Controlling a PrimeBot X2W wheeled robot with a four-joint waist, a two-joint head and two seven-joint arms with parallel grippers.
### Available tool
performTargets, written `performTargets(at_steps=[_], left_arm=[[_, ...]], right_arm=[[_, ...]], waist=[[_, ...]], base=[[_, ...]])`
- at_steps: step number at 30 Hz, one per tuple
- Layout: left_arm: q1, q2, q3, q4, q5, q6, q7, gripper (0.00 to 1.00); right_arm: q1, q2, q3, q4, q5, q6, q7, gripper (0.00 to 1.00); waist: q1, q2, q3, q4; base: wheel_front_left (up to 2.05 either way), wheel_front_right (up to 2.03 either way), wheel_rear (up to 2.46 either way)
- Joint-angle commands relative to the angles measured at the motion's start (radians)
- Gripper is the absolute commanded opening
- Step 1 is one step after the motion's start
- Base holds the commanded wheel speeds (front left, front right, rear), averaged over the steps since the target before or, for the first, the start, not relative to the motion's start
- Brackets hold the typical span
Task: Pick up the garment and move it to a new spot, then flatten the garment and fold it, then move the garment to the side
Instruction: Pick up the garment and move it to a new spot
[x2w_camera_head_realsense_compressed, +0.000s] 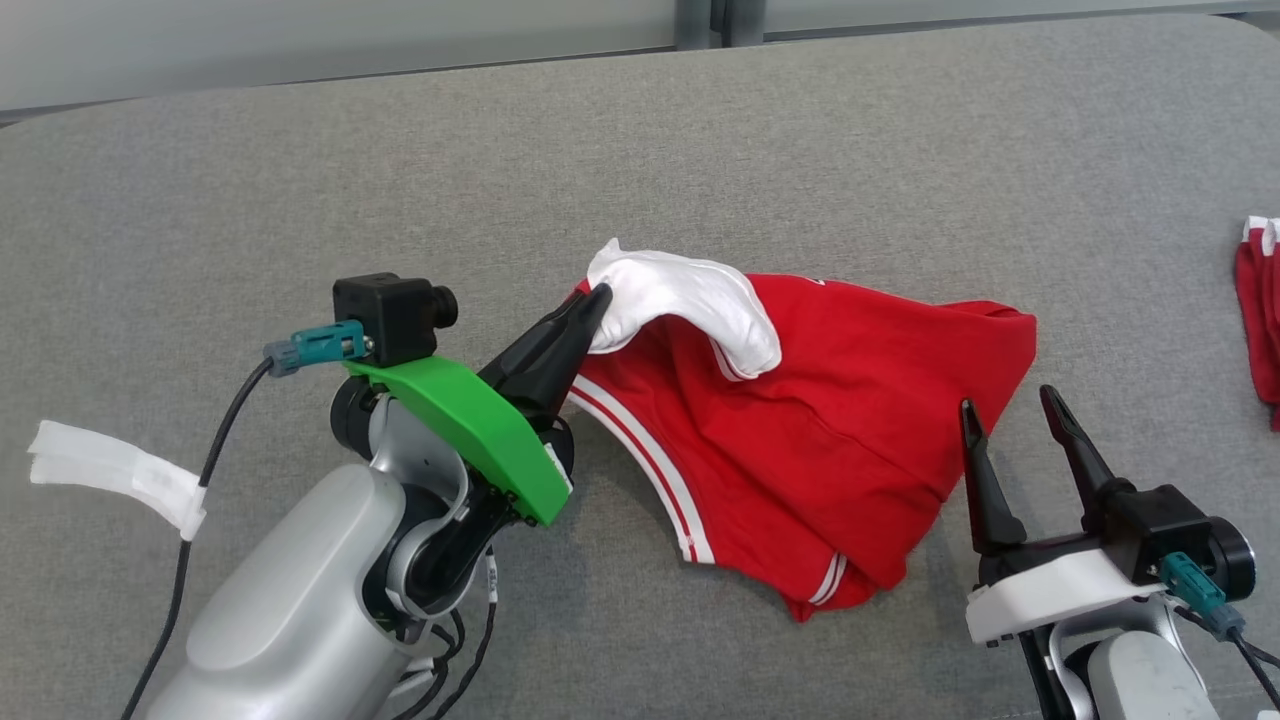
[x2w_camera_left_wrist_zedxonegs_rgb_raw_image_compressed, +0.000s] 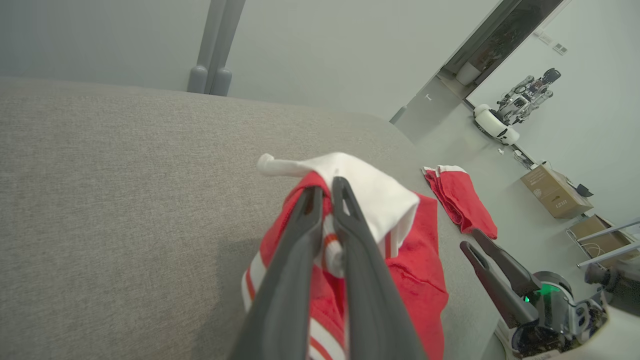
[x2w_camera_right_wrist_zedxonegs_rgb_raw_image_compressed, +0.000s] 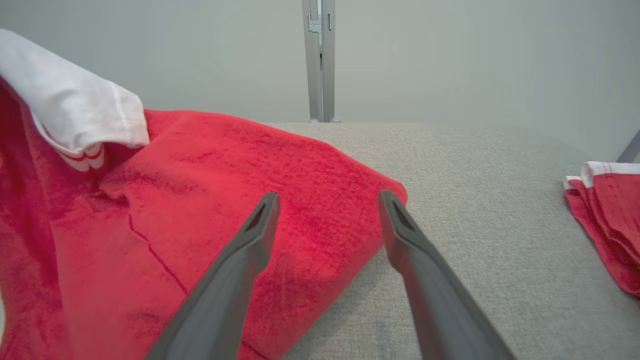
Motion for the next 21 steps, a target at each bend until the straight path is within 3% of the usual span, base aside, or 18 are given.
performTargets(at_steps=[1, 6, 7, 9, 10, 21], left_arm=[[0.01, -0.019, 0.0, 0.039, -0.005, -0.019, -0.021, 0.0], [-0.002, -0.056, 0.0, 0.101, -0.012, -0.041, -0.054, 0.0], [-0.006, -0.065, 0.002, 0.117, -0.013, -0.038, -0.061, 0.05], [-0.017, -0.075, -0.005, 0.155, 0.001, -0.034, -0.066, 0.55], [-0.021, -0.074, -0.01, 0.174, 0.014, -0.029, -0.072, 1.0], [-0.004, -0.074, -0.008, 0.281, 0.085, 0.0, -0.18, 1.0]], right_arm=[[-0.02, -0.002, 0.021, 0.002, -0.012, -0.001, -0.003, 1.0], [-0.062, -0.002, 0.123, -0.009, -0.026, -0.001, 0.007, 1.0], [-0.075, -0.006, 0.149, -0.01, -0.027, -0.001, 0.014, 1.0], [-0.103, -0.015, 0.207, -0.009, -0.025, -0.001, 0.036, 1.0], [-0.118, -0.017, 0.233, -0.01, -0.021, -0.001, 0.045, 1.0], [-0.097, -0.07, 0.429, -0.079, 0.021, -0.001, 0.14, 1.0]], waist=[[0.0001, 0.0, -0.002, 0.027], [0.0001, 0.0, -0.005, 0.044], [0.0001, 0.0, -0.006, 0.046], [0.0001, 0.0, -0.011, 0.052], [0.0001, 0.0, -0.013, 0.054], [0.0001, 0.0, -0.037, 0.1]], base=[[0.0, 0.0, 0.0], [0.0, 0.0, 0.0], [0.0, 0.0, 0.0], [0.0, 0.0, 0.0], [0.0, 0.0, 0.0], [0.0, 0.0, 0.0]])
